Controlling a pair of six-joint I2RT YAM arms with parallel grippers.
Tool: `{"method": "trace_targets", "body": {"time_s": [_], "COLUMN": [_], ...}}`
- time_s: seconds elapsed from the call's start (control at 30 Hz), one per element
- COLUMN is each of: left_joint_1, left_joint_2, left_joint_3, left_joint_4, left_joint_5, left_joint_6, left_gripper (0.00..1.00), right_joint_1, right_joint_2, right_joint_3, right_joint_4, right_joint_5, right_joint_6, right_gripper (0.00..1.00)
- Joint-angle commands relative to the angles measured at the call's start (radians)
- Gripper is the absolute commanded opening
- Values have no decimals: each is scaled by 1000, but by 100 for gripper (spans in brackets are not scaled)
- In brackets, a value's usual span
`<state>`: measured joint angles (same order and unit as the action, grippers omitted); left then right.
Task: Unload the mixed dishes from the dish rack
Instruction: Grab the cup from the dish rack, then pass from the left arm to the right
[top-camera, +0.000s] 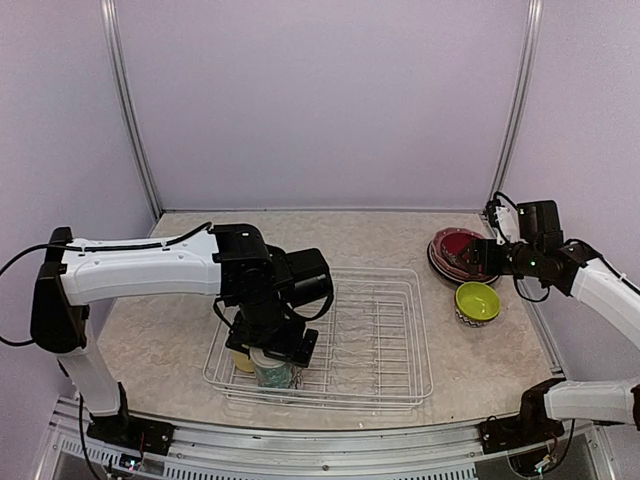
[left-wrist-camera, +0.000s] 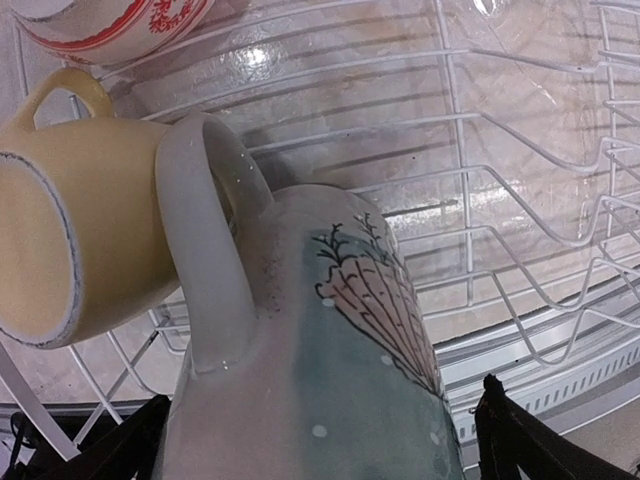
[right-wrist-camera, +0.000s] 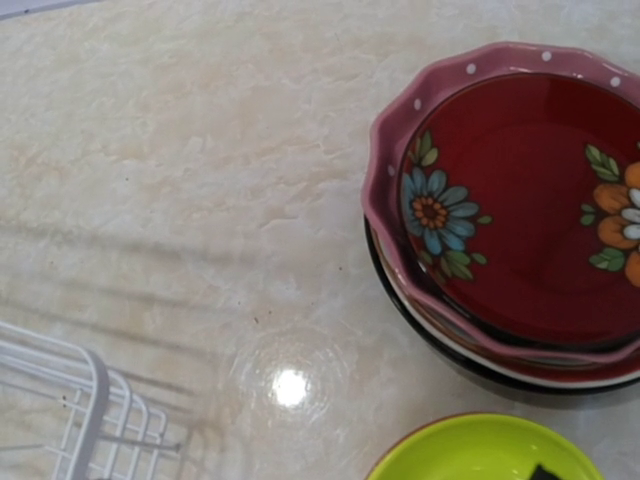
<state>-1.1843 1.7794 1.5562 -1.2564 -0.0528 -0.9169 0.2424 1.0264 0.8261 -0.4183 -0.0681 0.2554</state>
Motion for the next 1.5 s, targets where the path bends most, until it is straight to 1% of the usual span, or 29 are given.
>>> {"method": "trace_targets", "body": {"time_s": [0.0,0.1,0.3,0.43,0.57,0.73,0.93,1.03,1.1,1.13,1.23,1.3,1.4,1.47], "left_joint_1": [5,5,11,12,26,81,160,227,282,324,438,516,606,640], "left_joint_2": [36,34,5,-14,-44,-118,-216,-277,-314,-327,-370,-381,-391,-391], "left_joint_3": [8,9,21,49,70,71,98,96,96,96,84,61,-15,-61], "left_joint_4": [7,0,-10,-5,15,78,138,202,261,307,425,520,716,840], "left_joint_5": [-9,-17,-46,-46,-38,26,153,258,351,421,574,654,758,787], "left_joint_6": [0,1,2,19,61,129,217,257,288,304,324,303,225,170], "left_gripper": [97,89,65,53,43,35,30,29,29,29,29,29,29,28], "right_joint_1": [14,14,14,14,13,13,14,14,15,16,23,41,97,156], "right_joint_2": [-32,-39,-38,-38,-37,-36,-43,-42,-36,-33,-25,-18,3,36], "right_joint_3": [3,10,15,26,37,41,48,59,66,68,59,38,-10,-41], "right_joint_4": [-12,-25,-24,-30,-36,-40,-50,-52,-48,-42,28,124,380,568], "right_joint_5": [4,13,3,2,2,-2,-11,-23,-47,-65,-170,-274,-409,-472], "right_joint_6": [-11,-16,-11,-11,-12,-9,1,9,21,31,103,179,340,446], "right_gripper": [87,87,87,87,87,87,87,87,88,88,88,89,91,93]}}
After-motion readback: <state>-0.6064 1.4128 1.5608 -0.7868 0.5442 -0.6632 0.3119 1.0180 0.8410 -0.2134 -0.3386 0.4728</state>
